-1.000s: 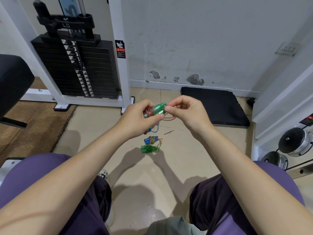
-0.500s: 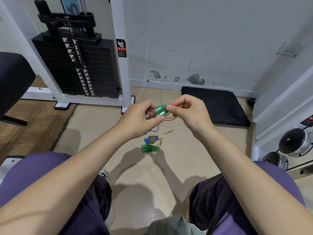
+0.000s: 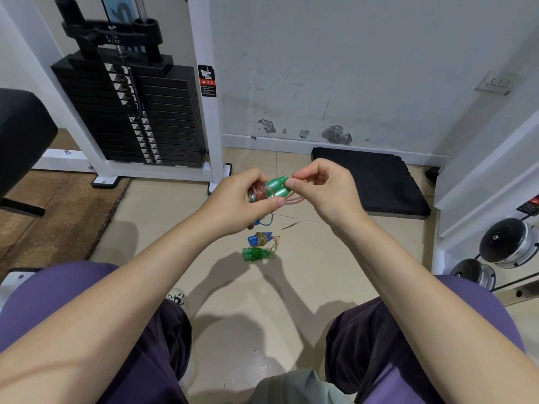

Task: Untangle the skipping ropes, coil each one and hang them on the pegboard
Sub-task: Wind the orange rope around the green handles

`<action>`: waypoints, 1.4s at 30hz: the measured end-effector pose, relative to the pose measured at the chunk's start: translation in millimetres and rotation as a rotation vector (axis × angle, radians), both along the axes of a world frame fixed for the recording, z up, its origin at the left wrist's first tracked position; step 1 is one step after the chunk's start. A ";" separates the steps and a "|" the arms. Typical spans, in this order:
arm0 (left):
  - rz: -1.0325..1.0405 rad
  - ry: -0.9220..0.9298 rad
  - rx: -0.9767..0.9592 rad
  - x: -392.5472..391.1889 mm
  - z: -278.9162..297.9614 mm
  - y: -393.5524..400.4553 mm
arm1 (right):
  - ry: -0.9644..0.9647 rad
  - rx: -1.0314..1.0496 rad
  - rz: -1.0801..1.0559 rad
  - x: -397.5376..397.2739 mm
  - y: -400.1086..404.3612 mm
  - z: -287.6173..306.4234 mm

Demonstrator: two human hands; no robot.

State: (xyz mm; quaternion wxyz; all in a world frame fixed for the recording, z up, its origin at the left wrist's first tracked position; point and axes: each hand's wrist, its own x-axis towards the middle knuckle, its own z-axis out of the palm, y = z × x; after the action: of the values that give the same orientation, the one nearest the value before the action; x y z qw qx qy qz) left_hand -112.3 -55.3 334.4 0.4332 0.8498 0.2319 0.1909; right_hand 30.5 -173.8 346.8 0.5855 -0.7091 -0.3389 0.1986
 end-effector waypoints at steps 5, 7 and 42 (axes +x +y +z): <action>0.006 -0.027 -0.005 0.5 0.0 -4.9 | -0.015 -0.009 -0.012 -5.7 -0.2 -4.1; -0.007 -0.061 -0.042 0.2 0.4 -5.0 | 0.014 0.028 -0.020 -5.5 -1.0 -3.4; -0.129 -0.063 -0.189 -2.2 -0.5 5.6 | 0.297 -0.014 0.101 -1.7 -2.7 -5.6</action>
State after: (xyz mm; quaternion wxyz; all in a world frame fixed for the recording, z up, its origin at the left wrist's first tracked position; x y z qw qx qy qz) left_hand -114.5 -49.7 333.9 0.5297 0.8120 0.1798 0.1667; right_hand 28.8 -176.5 341.2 0.6135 -0.6583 -0.2823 0.3326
